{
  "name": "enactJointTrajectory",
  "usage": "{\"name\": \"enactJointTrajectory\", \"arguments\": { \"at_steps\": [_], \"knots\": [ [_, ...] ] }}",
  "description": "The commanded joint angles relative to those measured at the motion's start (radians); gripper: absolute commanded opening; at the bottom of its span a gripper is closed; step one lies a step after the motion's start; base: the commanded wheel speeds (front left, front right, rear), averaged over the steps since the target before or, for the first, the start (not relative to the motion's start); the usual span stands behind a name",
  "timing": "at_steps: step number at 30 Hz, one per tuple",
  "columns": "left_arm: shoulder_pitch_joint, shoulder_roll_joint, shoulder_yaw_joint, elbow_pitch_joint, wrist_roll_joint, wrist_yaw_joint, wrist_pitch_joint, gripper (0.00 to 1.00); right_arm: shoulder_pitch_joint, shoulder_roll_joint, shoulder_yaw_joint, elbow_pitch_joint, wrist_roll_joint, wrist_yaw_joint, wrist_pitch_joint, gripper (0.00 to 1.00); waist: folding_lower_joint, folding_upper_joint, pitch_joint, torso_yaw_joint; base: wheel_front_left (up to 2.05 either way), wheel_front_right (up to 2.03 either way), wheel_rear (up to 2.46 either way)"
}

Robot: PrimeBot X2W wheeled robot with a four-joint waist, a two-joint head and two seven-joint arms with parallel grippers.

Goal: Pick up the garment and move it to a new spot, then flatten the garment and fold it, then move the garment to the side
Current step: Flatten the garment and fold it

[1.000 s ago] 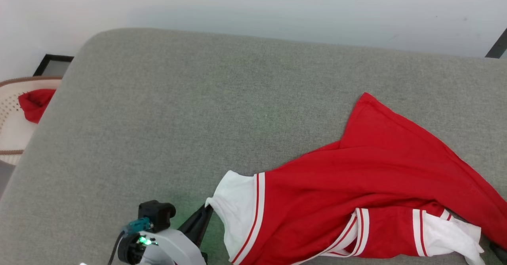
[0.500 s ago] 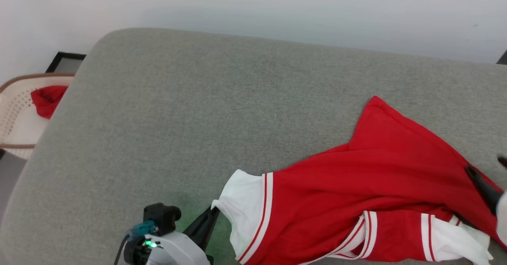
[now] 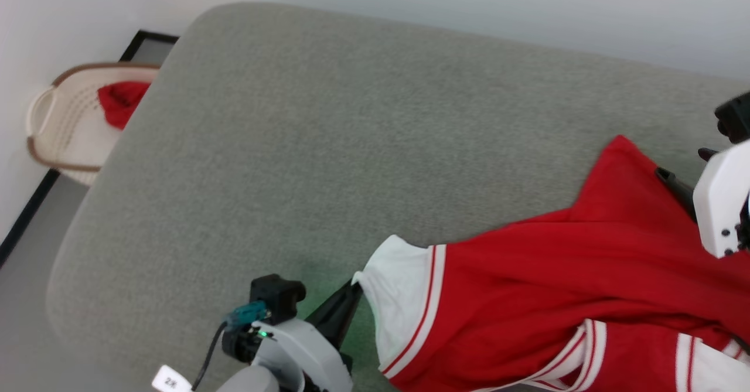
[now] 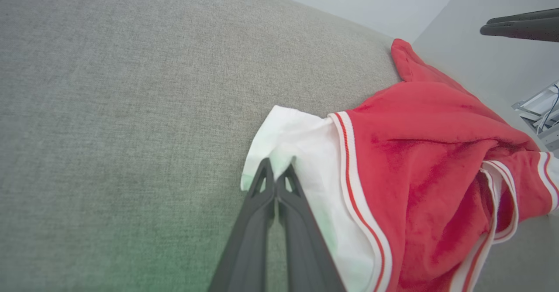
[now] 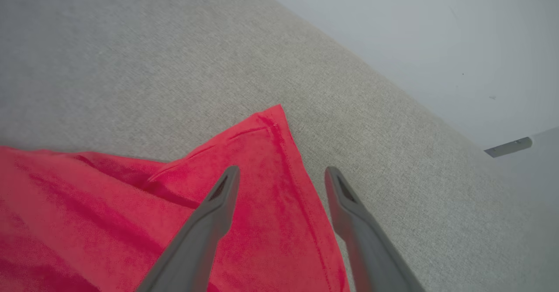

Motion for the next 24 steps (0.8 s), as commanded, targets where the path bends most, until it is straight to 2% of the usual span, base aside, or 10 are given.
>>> {"name": "enactJointTrajectory", "arguments": {
  "at_steps": [1, 8, 19, 20, 21, 23, 24],
  "knots": [
    [-0.013, -0.006, 0.0, 0.005, 0.006, -0.006, -0.006, 0.0, -0.022, -0.002, 0.019, 0.015, 0.014, -0.001, 0.006, 1.0, 0.0, -0.0001, 0.037, 0.041, 0.0, 0.0, 0.0],
    [-0.056, -0.054, -0.027, 0.052, 0.01, -0.032, -0.022, 0.0, -0.206, -0.043, 0.201, 0.206, 0.096, -0.001, 0.115, 1.0, 0.0, -0.0001, 0.073, 0.098, 0.0, 0.0, 0.0],
    [-0.09, -0.093, -0.043, 0.115, -0.01, -0.052, -0.049, 0.0, -0.365, -0.074, 0.414, 0.377, 0.2, -0.001, 0.254, 1.0, 0.0, -0.0001, 0.113, 0.146, 0.0, 0.0, 0.0],
    [-0.091, -0.096, -0.045, 0.119, -0.012, -0.051, -0.048, 0.0, -0.371, -0.074, 0.429, 0.396, 0.211, -0.001, 0.28, 0.93, 0.0, -0.0001, 0.114, 0.148, 0.0, 0.0, 0.0],
    [-0.092, -0.097, -0.047, 0.123, -0.013, -0.052, -0.05, 0.0, -0.375, -0.074, 0.446, 0.41, 0.22, -0.001, 0.303, 0.47, 0.0, -0.0001, 0.115, 0.15, 0.0, 0.0, 0.0],
    [-0.097, -0.1, -0.049, 0.131, -0.017, -0.055, -0.053, 0.0, -0.382, -0.072, 0.464, 0.439, 0.24, -0.001, 0.342, 0.0, 0.0, -0.0001, 0.116, 0.153, 0.0, 0.0, 0.0],
    [-0.099, -0.101, -0.05, 0.135, -0.017, -0.055, -0.055, 0.0, -0.385, -0.07, 0.472, 0.452, 0.25, -0.001, 0.363, 0.0, 0.0, -0.0001, 0.115, 0.153, 0.0, 0.0, 0.0]
  ]
}}
